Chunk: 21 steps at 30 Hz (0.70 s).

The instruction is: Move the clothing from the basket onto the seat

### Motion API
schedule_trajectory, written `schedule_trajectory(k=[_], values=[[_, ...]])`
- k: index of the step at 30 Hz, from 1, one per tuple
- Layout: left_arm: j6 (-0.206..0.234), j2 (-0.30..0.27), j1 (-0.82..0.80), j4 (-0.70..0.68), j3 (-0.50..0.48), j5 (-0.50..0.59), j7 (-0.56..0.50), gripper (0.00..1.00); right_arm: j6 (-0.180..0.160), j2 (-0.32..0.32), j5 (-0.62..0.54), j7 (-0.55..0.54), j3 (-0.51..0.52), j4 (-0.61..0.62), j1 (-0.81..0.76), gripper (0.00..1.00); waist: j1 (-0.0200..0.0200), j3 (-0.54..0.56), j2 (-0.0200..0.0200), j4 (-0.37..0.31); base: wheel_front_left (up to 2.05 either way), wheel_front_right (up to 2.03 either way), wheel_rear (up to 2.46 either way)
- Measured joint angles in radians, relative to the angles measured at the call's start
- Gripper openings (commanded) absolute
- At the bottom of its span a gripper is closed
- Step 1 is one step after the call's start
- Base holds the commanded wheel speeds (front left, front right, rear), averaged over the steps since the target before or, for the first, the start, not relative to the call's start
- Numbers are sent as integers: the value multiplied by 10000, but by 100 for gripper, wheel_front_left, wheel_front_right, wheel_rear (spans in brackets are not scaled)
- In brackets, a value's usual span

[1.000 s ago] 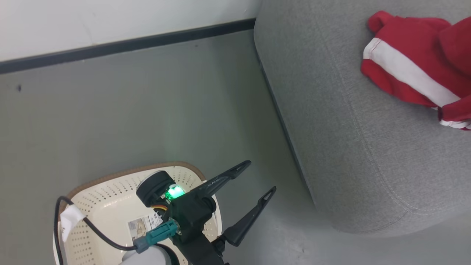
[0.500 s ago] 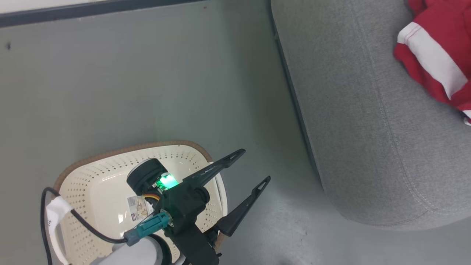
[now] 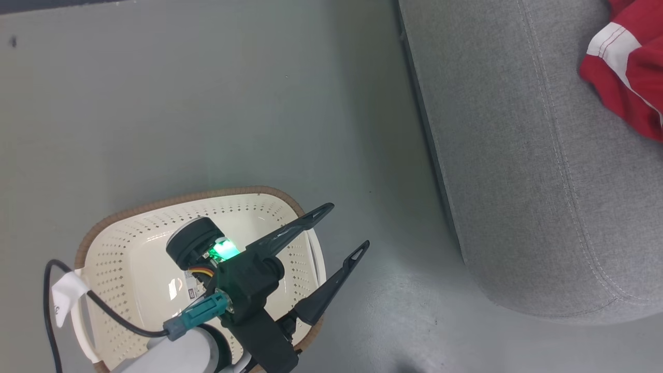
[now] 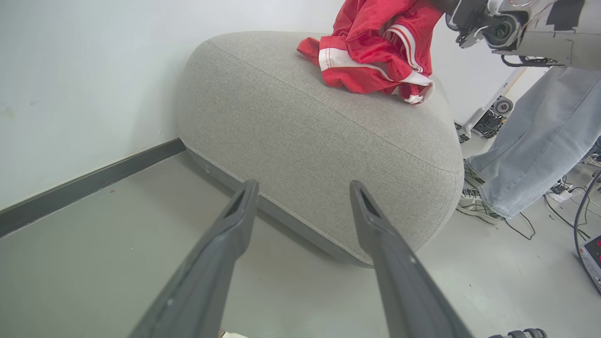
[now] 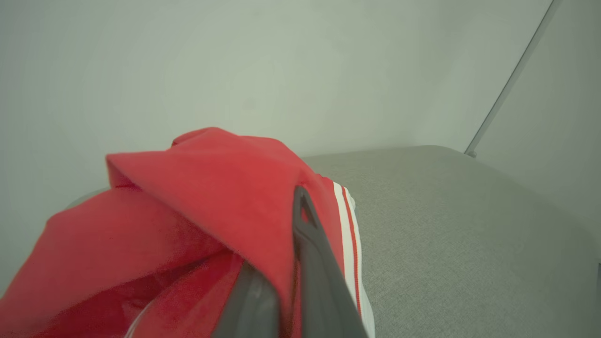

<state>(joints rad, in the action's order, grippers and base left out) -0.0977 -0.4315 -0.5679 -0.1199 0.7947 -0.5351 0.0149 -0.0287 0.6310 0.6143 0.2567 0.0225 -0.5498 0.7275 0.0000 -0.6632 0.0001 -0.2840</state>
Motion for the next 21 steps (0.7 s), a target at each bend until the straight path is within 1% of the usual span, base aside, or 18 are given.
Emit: schedule_trajectory(k=[4,8,12,13,14,15,16,21], values=[[-6,13,-21,150,17,0,4,100,263,-198,-418,-90,-635,-696,38,0,0,36,0,20,0,0,0],[-6,23,-38,161,13,-2,13,100,418,-272,-533,-211,-878,-1281,176,0,-1,109,-1,50,0,0,0],[-8,25,-48,180,8,-2,21,100,698,-337,-604,-435,-1181,-1799,411,0,0,147,0,70,0,0,0],[-8,35,-50,211,8,-2,58,100,754,-393,-604,-441,-1233,-1921,444,20,0,162,0,74,0,0,0],[-10,59,-59,270,8,-2,63,100,790,-451,-606,-441,-1281,-2061,471,43,0,187,0,77,0,0,0],[-29,84,-69,326,10,-4,102,100,821,-495,-614,-441,-1325,-2174,479,74,0,221,0,80,0,0,0],[-73,96,-75,359,6,-4,148,100,821,-527,-652,-439,-1375,-2309,502,100,0,259,-1,83,0,0,0],[-79,105,-81,625,-36,-19,324,100,951,-593,-913,-422,-1626,-2665,612,100,0,534,0,78,0,0,0]])
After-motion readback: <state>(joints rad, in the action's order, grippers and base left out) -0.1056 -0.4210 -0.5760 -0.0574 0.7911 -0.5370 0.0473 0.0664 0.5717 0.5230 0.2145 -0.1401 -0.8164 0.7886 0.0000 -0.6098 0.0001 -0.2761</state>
